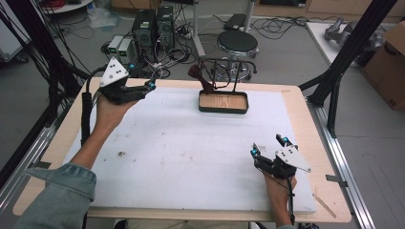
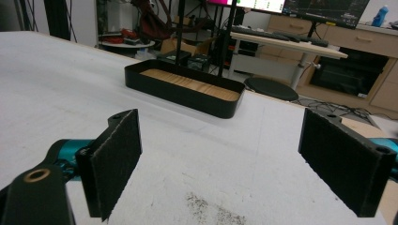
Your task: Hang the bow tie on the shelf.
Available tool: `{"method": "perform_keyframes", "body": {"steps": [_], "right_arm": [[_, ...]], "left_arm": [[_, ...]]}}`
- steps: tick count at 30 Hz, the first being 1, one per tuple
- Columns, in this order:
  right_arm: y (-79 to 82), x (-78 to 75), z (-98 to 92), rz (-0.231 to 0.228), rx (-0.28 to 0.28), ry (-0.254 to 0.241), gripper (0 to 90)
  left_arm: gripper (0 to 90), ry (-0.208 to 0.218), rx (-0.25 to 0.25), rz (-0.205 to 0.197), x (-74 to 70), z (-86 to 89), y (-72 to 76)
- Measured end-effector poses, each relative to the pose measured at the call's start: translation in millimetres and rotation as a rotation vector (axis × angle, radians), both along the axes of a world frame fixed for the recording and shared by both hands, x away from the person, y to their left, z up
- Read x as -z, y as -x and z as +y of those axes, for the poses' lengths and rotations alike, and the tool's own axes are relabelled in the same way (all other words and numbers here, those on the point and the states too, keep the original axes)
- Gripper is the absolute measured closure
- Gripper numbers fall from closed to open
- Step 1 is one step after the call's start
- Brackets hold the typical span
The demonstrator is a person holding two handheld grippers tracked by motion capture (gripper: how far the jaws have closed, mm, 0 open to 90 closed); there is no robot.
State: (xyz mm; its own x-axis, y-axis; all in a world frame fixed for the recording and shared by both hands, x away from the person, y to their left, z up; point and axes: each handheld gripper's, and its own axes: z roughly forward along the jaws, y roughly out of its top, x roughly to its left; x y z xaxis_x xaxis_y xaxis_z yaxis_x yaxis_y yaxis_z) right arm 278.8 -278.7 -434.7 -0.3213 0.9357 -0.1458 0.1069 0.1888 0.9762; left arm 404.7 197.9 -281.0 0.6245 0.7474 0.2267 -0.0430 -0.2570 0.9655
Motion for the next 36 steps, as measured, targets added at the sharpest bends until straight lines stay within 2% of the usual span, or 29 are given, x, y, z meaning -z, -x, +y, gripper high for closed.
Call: {"method": "perform_keyframes", "body": {"steps": [15,23,26,36], "right_arm": [[-0.5,0.3,-0.3,0.006,0.004,0.002,12.7],[-0.3,0.4,0.5,0.007,0.005,0.010,12.6],[-0.4,0.4,0.4,0.006,0.004,0.010,12.6],[-0.6,0.5,0.7,0.007,0.004,0.006,12.7]], "left_arm": [[32.8,0.012,-0.037,0.045,38.6,40.1,44.9],[30.3,-0.013,-0.075,0.074,70.2,54.2,70.7],[30.2,0.000,-0.098,0.107,84.7,60.8,80.3],[28.7,0.015,-0.153,0.158,111.5,73.7,95.4]]}}
